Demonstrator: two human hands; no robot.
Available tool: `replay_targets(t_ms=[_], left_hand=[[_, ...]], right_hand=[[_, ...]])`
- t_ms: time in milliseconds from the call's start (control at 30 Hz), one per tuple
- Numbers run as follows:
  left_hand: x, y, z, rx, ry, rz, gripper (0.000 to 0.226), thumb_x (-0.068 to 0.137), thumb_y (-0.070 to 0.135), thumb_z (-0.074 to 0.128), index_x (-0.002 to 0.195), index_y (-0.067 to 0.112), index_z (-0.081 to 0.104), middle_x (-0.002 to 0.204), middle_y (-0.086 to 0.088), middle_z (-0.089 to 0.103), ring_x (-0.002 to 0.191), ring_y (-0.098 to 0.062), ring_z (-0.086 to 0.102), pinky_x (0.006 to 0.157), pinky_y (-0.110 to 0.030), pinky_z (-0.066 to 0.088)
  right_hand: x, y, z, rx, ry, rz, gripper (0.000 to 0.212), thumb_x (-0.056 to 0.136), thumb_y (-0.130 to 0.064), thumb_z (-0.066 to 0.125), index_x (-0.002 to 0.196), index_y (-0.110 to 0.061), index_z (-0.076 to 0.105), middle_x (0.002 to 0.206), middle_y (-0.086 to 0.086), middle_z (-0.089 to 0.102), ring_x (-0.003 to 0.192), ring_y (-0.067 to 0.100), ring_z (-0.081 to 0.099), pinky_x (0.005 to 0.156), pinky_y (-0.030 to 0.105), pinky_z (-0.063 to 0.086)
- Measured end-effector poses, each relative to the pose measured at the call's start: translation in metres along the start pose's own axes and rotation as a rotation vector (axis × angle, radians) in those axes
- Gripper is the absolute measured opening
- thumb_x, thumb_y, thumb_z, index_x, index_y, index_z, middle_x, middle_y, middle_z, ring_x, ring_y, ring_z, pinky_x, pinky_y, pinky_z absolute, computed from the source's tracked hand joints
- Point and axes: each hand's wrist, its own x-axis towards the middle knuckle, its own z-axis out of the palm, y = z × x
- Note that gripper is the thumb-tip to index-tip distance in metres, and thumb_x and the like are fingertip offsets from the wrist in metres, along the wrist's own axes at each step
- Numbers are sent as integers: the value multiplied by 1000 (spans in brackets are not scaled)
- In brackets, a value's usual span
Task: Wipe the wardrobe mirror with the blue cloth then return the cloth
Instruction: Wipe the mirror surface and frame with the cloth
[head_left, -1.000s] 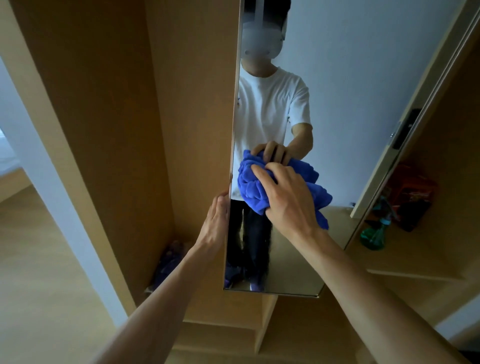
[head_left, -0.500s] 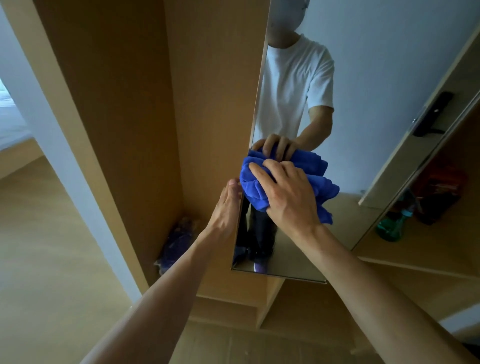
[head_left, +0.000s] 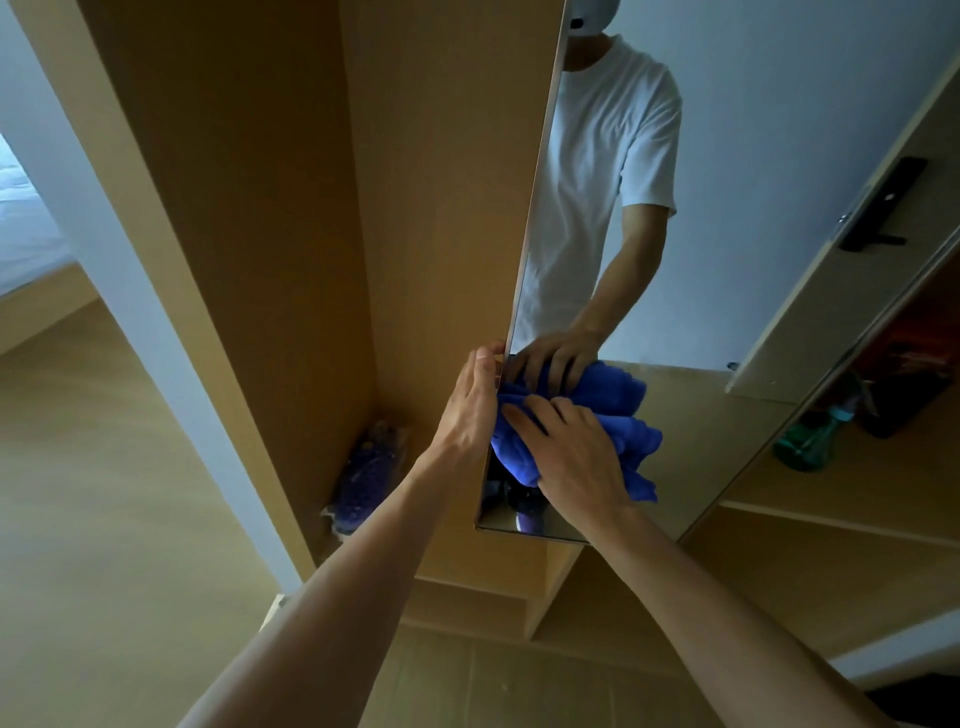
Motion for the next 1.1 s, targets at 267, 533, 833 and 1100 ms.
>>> replay_targets(t_ms=[267,533,833,1100], left_hand=[[-5,-2,0,44,-14,49,39,103,61,17,106,52,54,125,-1,61,117,-17,58,106,-44,47],[-12,-5,4,104,11,34,43,101,65,13,110,51,53,124,3,60,117,-15,56,107,-48,44],[-13,-13,8,117,50,26,57,97,72,13,123,41,54,126,6,59,121,-16,55,109,-50,43],[-13,-10,14,136,90,-15,56,97,68,12,121,39,53,127,4,58,119,-17,55,108,-49,44]], right_hand=[[12,22,-51,76,93,76,79,69,-9,83,141,-18,52,130,7,57,103,27,57,88,42,52],[28,55,-101,35,354,91,66,77,-4,77,138,-17,57,121,10,59,99,30,58,84,44,50],[1,51,-54,-19,284,-8,58,81,-7,71,136,-16,58,121,8,62,102,29,57,89,44,49],[-27,48,-12,-21,51,-14,66,81,-12,74,142,-20,50,125,8,59,106,30,56,91,43,50]])
